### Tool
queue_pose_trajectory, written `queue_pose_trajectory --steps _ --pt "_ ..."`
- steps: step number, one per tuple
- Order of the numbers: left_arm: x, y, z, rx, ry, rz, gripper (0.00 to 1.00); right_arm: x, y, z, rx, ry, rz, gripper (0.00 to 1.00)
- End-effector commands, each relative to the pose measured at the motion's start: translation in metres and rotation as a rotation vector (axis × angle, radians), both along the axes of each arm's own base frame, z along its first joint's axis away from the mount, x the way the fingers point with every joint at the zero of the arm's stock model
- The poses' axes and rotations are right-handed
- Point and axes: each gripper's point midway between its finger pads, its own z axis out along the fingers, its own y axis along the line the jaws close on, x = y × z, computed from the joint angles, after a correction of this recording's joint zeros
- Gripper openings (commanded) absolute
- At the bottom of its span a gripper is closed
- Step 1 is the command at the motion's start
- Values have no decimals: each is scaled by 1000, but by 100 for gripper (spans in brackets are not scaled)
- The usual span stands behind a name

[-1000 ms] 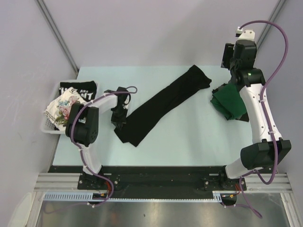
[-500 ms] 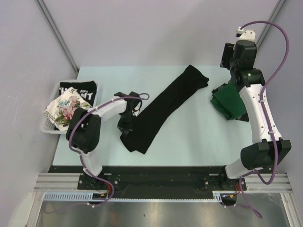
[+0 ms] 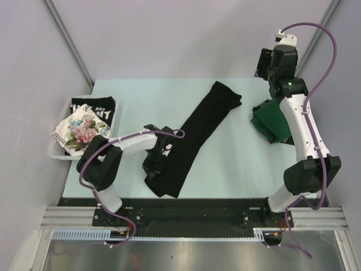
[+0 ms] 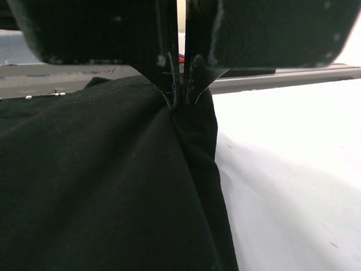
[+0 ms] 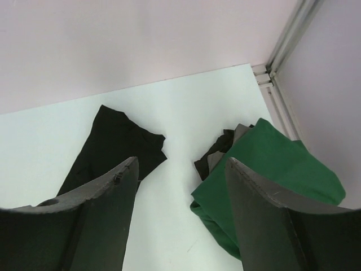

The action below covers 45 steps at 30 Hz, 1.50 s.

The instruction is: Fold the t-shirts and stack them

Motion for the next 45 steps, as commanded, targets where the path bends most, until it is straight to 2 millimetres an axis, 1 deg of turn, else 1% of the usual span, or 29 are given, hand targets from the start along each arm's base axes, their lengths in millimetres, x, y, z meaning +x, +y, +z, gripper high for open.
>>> queue_pose_trajectory --steps 1,7,9,10,12,13,18,19,21,22,23,24,27,28,29,31,32,34,35,36,37,38,39,41,42,43,44,45 --pt "-9 -14 12 -66 0 10 0 2 7 34 27 -93 15 68" --pt "-15 -44 10 -124 34 -35 0 5 7 25 19 -65 16 68" --pt "-16 -46 8 -116 37 -41 1 6 8 20 15 -51 20 68" --pt "-15 -47 8 -105 34 -47 7 7 8 18 12 -47 22 68" --pt "-14 -44 7 -81 26 -53 16 9 8 12 3 -30 24 68" --pt "-13 -44 8 -77 22 -54 22 10 8 10 1 -25 25 69" --pt "-5 -37 16 -27 -10 -68 31 14 9 -4 -9 13 31 69" --pt "3 -35 20 -4 -51 -72 32 14 9 -5 -5 15 30 69" --pt "9 -32 27 21 -77 -71 33 14 10 -6 -3 16 34 69" --pt "20 -33 34 28 -122 -72 34 13 11 -5 -1 15 35 69" --pt "25 -35 38 29 -140 -71 34 13 10 -4 -1 15 34 69" --pt "33 -41 45 20 -162 -72 36 13 11 -5 -4 15 38 69" --pt "42 -42 53 47 -169 -82 37 11 11 -4 -11 14 46 70" --pt "50 -46 60 50 -196 -87 37 12 10 -6 -17 20 47 70" --pt "53 -44 63 62 -202 -89 37 11 10 -6 -19 25 47 70" --pt "63 -48 69 55 -235 -96 39 10 10 -6 -13 25 47 70" --pt "69 -50 69 50 -255 -96 40 7 10 -5 -6 29 48 70" --pt "86 -57 70 29 -276 -92 41 3 17 -7 44 36 59 70" --pt "95 -60 70 21 -291 -88 41 -4 22 -5 63 39 72 70" --pt "111 -67 69 10 -306 -78 41 -8 29 -7 85 44 103 71" --pt "120 -70 70 3 -310 -77 41 -11 31 -21 87 71 108 72" --pt "127 -73 71 2 -310 -72 41 -14 34 -28 91 77 114 73" --pt "143 -80 76 -16 -334 -60 40 -18 36 -27 93 63 127 74" --pt "155 -86 87 -30 -365 -57 40 -18 35 -44 85 92 130 76" --pt "163 -87 96 -49 -400 -40 40 -13 37 -53 78 113 137 76" --pt "164 -88 101 -64 -414 -31 40 -9 38 -61 70 130 142 76" --pt "165 -87 104 -70 -427 -22 40 -4 38 -59 62 131 142 76" --pt "163 -82 109 -66 -442 -13 40 1 37 -63 48 141 144 76"
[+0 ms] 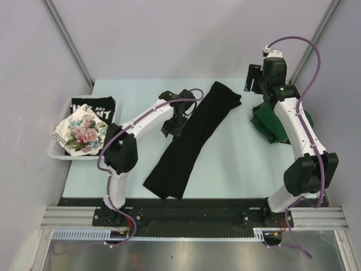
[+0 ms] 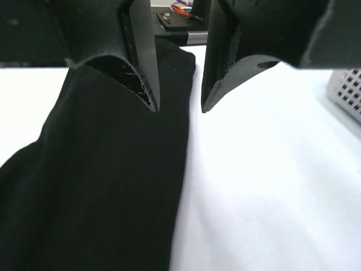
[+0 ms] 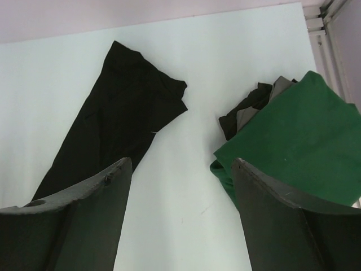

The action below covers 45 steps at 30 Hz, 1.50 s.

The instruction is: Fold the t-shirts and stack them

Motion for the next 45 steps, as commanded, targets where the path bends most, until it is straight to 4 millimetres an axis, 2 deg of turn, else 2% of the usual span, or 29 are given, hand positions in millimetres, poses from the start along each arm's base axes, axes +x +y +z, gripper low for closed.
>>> queue_pose_trajectory --steps 1,3,4,5,6,7,8,9,10,11,14,15,16,19,26,28,31,35,38,45 --pt "6 12 39 -14 -104 22 40 27 6 -14 -13 6 27 76" --pt "0 21 45 -10 -128 34 40 41 5 -23 -13 23 24 76" --pt "-1 23 48 -15 -145 42 40 51 4 -45 -15 71 21 76" --pt "-5 27 57 -32 -169 51 41 56 4 -57 -10 102 18 76" --pt "-12 32 53 -25 -162 61 41 64 5 -55 11 101 12 76" --pt "-14 34 55 -33 -173 66 41 70 4 -82 16 164 1 77" --pt "-19 38 64 -50 -194 73 41 73 6 -90 34 181 8 77" --pt "-25 42 59 -46 -185 86 41 78 8 -95 45 186 9 77" --pt "-27 42 61 -63 -192 89 41 85 9 -112 62 208 1 77" --pt "-32 44 67 -80 -205 94 41 88 11 -117 70 210 8 77" --pt "-45 52 67 -97 -212 113 41 102 13 -140 79 235 9 77" --pt "-46 53 68 -108 -221 122 41 105 12 -142 79 234 6 77" --pt "-48 55 76 -126 -245 128 41 109 13 -151 82 248 8 76" --pt "-53 55 83 -176 -274 134 41 115 10 -160 82 257 6 75" --pt "-62 46 108 -333 -349 125 42 124 3 -200 106 298 5 75" --pt "-64 43 120 -389 -386 119 42 127 1 -206 118 301 5 74" --pt "-70 40 128 -454 -412 109 43 133 -2 -216 138 302 0 73" --pt "-75 40 128 -483 -418 97 43 143 0 -221 155 276 6 72" --pt "-77 41 125 -477 -412 101 43 148 1 -233 165 288 1 71" --pt "-75 41 120 -466 -404 101 42 163 15 -246 235 285 33 67"
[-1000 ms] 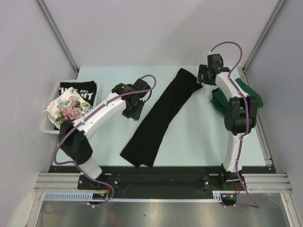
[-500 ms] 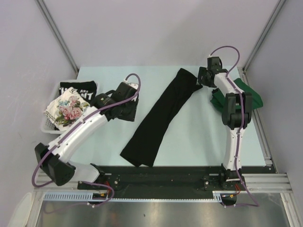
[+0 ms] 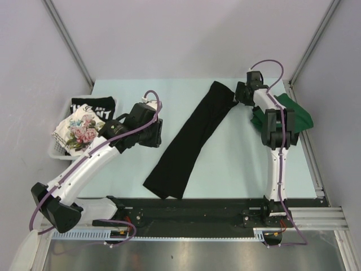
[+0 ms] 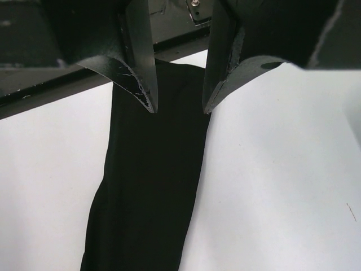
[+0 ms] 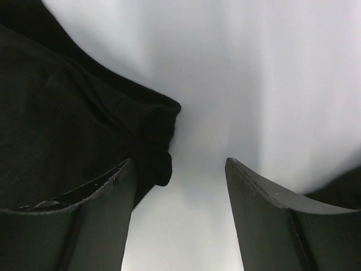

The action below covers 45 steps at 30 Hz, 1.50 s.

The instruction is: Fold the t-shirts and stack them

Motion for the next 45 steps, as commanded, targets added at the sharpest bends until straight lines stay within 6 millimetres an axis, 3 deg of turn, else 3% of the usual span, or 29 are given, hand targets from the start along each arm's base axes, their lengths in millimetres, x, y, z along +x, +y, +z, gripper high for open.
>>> queue_pose_trajectory --steps 1,8,11,19,25,35,45 --pt "3 -7 4 -32 -10 -4 42 25 12 11 65 -75 1 67" --pt "7 -6 0 -12 -5 7 42 38 19 7 96 -80 14 59" --pt "8 -6 -1 -3 0 8 42 46 23 7 124 -91 24 41" --pt "10 -6 0 13 3 8 42 54 35 3 173 -85 52 24" --pt "10 -7 -7 25 25 4 42 67 49 5 241 -135 97 0" --pt "7 -10 -15 25 59 -8 42 88 96 17 395 -249 196 0" --pt "-1 -9 -26 29 97 -11 42 126 95 60 442 -488 149 0"
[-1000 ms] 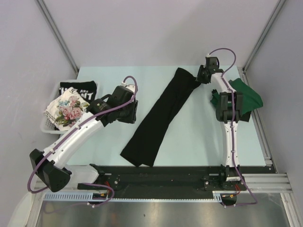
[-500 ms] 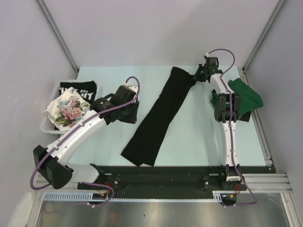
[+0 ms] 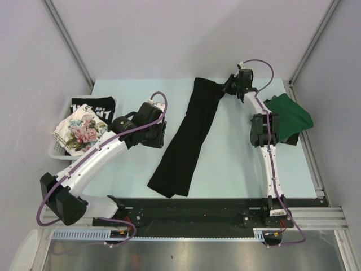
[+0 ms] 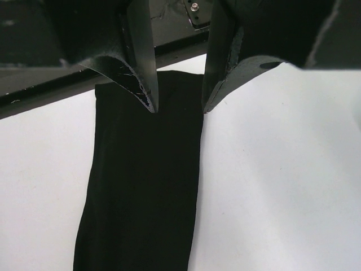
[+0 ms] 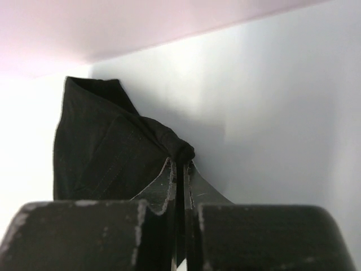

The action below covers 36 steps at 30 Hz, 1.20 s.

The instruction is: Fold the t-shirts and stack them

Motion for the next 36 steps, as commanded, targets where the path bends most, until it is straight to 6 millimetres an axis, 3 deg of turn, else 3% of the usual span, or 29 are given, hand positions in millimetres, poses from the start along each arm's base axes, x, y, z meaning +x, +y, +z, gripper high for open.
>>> queue_pose_trajectory --steps 1,3,11,17,19,20,21,23,24,26,27,28,30,31,33,35,36 --pt "-5 -3 -2 -20 18 -2 42 33 5 56 84 -221 -41 0" --pt "-6 -3 -4 -20 23 1 42 38 6 65 114 -258 -50 0" --pt "-9 -10 -12 -58 38 -14 42 44 7 58 176 -263 -94 2" --pt "-14 -13 -18 -78 47 -40 42 42 -14 64 205 -248 -126 49" --pt "-17 -12 -22 -83 50 -46 42 40 -22 71 220 -249 -130 53" --pt "-19 -13 -23 -90 51 -53 42 37 -24 65 223 -228 -132 54" --pt "-23 -10 -31 -84 67 -54 42 37 -32 83 233 -248 -135 54" --pt "-26 -10 -36 -95 64 -47 42 31 -35 94 241 -247 -120 55" --pt "-33 -10 -45 -101 95 -57 42 25 -39 113 240 -257 -118 56" --pt "-37 -10 -51 -112 105 -54 42 13 -35 131 238 -262 -88 56" --pt "-41 -8 -59 -107 123 -55 42 5 -33 126 229 -235 -82 56" --pt "-42 -7 -62 -105 129 -52 42 -3 -35 162 207 -284 -70 56" --pt "-45 -6 -72 -95 147 -48 43 -17 -35 179 181 -280 -49 56" --pt "-45 -4 -76 -82 153 -41 42 -30 -35 209 155 -321 -36 54" --pt "-47 -3 -88 -69 179 -37 40 -45 -35 228 133 -323 -20 51" --pt "-47 -1 -98 -50 197 -21 33 -67 -35 263 108 -358 -2 49" --pt "-46 -1 -101 -48 199 -22 23 -76 -34 271 98 -350 6 49"
